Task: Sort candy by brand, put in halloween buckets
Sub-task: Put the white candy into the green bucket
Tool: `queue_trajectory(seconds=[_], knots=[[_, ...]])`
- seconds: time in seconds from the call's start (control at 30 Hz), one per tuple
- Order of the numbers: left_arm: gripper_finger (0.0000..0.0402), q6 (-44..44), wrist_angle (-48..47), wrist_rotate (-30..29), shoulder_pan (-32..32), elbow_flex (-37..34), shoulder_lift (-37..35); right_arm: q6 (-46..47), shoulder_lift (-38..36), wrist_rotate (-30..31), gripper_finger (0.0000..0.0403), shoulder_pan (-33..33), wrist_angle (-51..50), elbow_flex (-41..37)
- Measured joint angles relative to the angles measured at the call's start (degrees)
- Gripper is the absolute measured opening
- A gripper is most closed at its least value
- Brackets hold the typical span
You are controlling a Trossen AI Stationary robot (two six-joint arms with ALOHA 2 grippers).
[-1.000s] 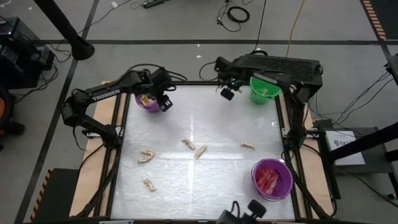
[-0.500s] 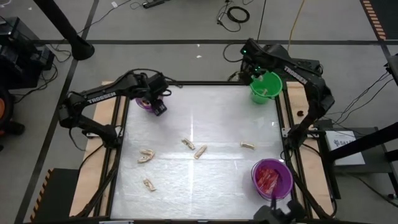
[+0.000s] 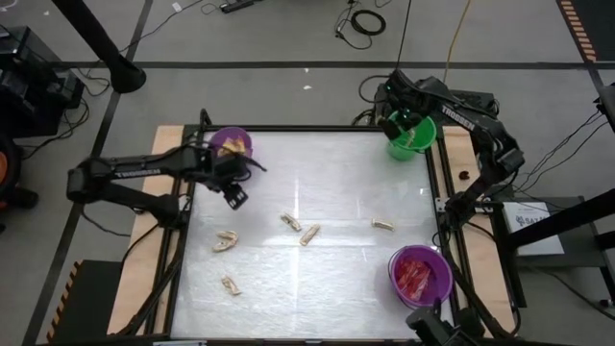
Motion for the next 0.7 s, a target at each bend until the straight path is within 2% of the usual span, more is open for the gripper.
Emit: queue_trajectory(seconds=[0.2,0.43,0.63,0.7], knots=[[0.02,-4.56,1.17,-0.12,-6.68,-1.82,-1.66,-0.5,-0.02,0.22,0.0059,0.0,-0.34,0.0],[0.02,-6.94,4.1,-0.27,-13.52,-3.12,-1.73,-0.61,-0.02,-0.04,0.0115,0.0,-1.18,0.02],[0.02,-7.93,6.6,-1.36,-16.93,-3.12,-1.73,-0.64,-2.17,-6.84,0.0155,0.88,-0.54,0.02],[0.02,-7.99,7.41,-1.42,-17.42,-3.12,-1.71,-0.66,-3.64,-7.48,0.0162,1.54,0.5,0.02]])
